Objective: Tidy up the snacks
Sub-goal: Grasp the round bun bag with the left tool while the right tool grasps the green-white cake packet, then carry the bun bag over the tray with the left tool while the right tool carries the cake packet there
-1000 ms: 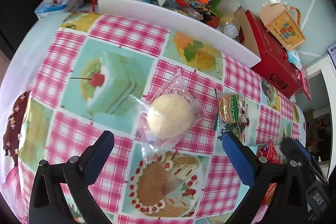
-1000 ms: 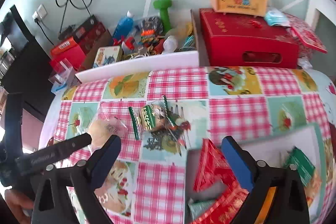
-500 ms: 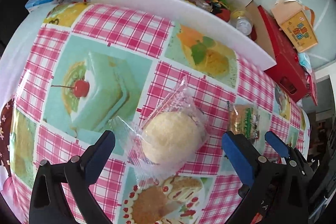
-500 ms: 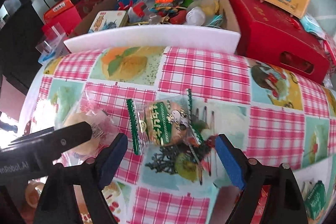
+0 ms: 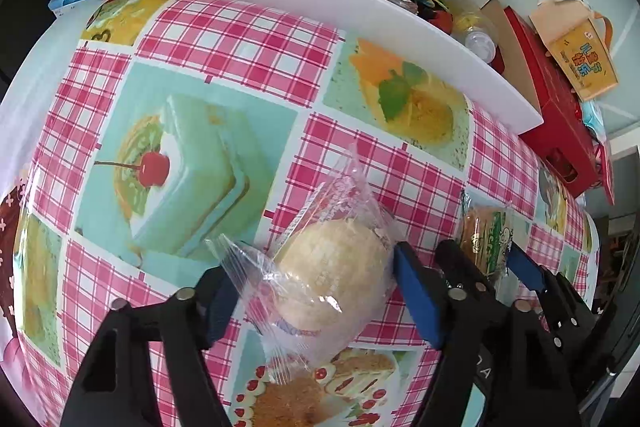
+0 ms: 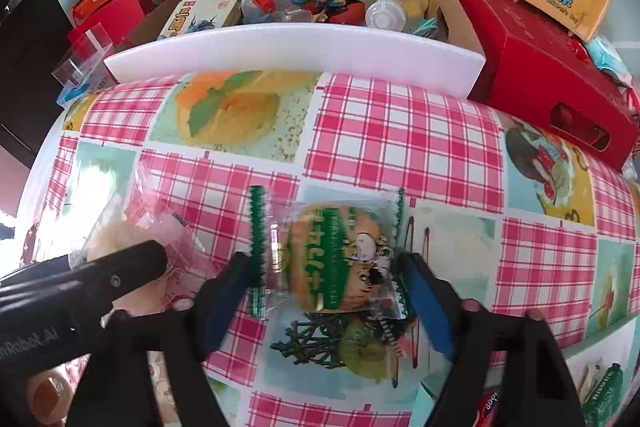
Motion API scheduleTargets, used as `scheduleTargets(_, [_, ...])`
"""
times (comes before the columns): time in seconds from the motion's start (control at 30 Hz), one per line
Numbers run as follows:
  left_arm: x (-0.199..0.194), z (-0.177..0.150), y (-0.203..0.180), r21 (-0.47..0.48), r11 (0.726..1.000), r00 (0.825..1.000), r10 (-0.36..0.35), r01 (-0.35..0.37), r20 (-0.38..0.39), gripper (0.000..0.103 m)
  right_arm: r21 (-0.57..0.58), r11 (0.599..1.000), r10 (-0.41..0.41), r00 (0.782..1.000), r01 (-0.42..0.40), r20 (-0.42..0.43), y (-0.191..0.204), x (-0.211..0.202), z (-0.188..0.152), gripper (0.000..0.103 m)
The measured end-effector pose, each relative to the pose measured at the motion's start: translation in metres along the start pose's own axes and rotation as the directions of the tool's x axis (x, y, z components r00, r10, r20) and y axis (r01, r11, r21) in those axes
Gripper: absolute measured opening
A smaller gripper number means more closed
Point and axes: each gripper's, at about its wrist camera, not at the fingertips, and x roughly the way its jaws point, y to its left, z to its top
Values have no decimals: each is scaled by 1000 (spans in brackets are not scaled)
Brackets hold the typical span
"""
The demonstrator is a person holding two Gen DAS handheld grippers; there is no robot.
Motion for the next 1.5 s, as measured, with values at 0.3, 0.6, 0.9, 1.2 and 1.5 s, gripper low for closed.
scheduleTargets(0.3, [-9, -16, 6, -28, 999, 1000, -17, 18, 16, 65, 12, 1000, -5, 1000, 5, -1, -8, -10, -6, 59])
scheduleTargets(0.6, [-34, -58, 11, -61, 998, 998, -3, 7, 66, 64, 57, 998, 21, 999, -24, 49, -17, -56, -35, 59])
scheduleTargets(0.9, [-73, -112, 3, -73, 996, 991, -38, 47, 125, 64, 92, 996, 0, 995, -10, 105, -21, -109, -91, 59])
scheduleTargets(1.2, [-107, -152, -20, -58, 995, 979, -68, 81, 194, 64, 179, 983, -60, 986, 32, 155, -33, -152, -155, 59])
scheduleTargets(1.5, [-111, -172, -46, -37, 995, 971, -85, 95, 224, 64, 231, 971, -105, 978, 61, 182, -51, -170, -182, 59])
